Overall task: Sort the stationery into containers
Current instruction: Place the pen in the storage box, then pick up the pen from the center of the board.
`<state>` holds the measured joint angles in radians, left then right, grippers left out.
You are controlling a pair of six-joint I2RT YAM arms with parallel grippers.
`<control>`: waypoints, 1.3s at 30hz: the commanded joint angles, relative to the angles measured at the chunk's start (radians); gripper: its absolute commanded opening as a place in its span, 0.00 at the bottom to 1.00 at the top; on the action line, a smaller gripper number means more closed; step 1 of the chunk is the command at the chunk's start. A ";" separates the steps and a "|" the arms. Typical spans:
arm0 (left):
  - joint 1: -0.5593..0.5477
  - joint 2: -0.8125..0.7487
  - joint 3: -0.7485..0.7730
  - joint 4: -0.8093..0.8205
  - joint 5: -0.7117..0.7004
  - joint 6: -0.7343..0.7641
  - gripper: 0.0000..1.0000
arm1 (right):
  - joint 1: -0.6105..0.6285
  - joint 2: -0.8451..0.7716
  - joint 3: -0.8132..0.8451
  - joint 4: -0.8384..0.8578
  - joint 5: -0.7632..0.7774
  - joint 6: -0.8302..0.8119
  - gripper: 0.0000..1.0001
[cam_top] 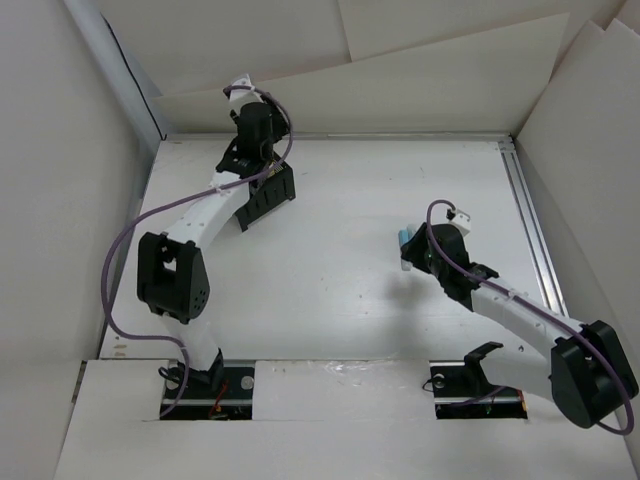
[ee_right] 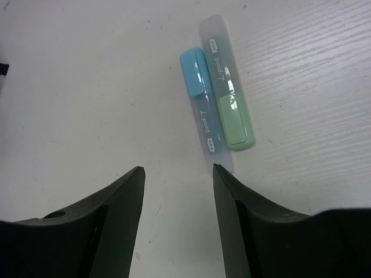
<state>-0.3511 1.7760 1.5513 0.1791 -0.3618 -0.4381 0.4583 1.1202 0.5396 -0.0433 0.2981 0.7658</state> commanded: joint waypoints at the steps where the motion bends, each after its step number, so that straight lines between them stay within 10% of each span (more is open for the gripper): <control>1: -0.077 -0.084 -0.028 0.088 0.107 -0.071 0.44 | -0.004 0.007 -0.007 -0.023 0.009 0.039 0.56; 16: -0.284 -0.226 -0.554 0.419 0.314 -0.252 0.43 | 0.005 0.205 0.101 -0.067 0.029 0.072 0.52; 39: -0.315 -0.357 -0.685 0.461 0.374 -0.220 0.43 | 0.033 0.362 0.272 -0.283 0.107 0.197 0.49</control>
<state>-0.6674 1.4757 0.8566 0.5800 0.0048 -0.6704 0.4751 1.4715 0.7559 -0.2630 0.3668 0.9058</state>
